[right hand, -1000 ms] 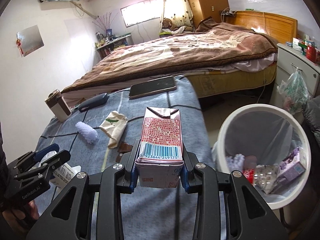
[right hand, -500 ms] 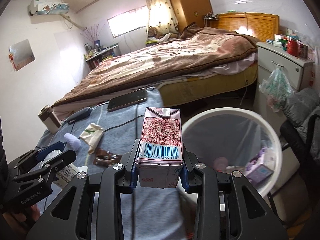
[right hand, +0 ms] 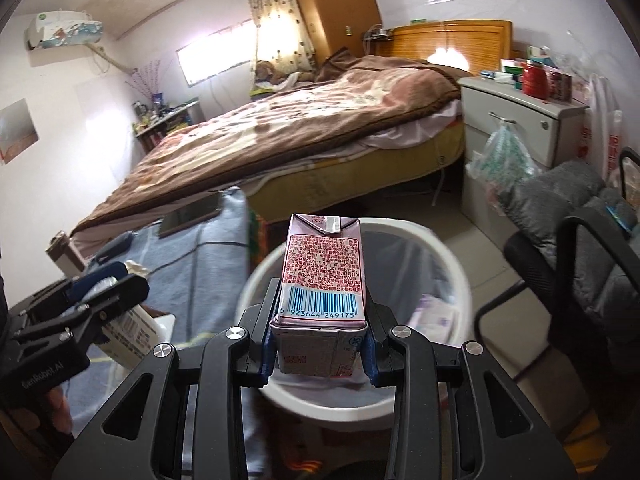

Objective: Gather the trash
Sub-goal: 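Lift the pink carton and yogurt cup and carry both over the bin, then open both tools to drop the carton and yogurt cup into the bin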

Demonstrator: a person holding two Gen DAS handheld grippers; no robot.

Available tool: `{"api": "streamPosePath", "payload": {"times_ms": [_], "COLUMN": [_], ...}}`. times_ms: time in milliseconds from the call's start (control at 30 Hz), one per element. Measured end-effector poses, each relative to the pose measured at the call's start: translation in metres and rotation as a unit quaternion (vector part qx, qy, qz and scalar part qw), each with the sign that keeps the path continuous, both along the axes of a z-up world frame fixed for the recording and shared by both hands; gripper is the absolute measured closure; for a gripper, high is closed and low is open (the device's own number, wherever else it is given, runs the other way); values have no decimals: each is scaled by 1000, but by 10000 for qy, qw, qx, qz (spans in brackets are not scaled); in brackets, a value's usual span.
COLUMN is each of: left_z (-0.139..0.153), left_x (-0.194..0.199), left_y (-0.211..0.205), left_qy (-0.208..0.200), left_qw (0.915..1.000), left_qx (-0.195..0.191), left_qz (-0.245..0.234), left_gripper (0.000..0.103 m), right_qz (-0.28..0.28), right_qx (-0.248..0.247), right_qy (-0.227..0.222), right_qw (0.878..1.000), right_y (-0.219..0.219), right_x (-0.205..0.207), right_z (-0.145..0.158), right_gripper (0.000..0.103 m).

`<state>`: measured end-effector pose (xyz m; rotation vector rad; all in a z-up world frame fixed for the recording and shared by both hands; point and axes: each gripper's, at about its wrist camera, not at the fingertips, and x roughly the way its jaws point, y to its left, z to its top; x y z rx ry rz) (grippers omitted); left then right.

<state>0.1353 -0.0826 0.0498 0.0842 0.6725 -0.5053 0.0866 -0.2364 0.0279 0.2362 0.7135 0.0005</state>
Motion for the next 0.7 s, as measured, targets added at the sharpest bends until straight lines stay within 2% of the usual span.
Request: {"api": "streamPosePath", "payload": {"times_ms": [333, 700], "left_z": [-16, -31], "left_x": [16, 29], "left_y": [-51, -79], "left_qy": [215, 376], "left_qw": [9992, 9982], "left_qx": [-60, -87], "left_qz": [-326, -466], "left_gripper": [50, 50], "right_qz": [-76, -38], "right_qx": [-63, -151], "right_qy": [320, 679], "right_qw": [9994, 9976], "right_y": [-33, -51], "right_x": [7, 18], "right_z": [-21, -42], "right_gripper": [67, 67]}}
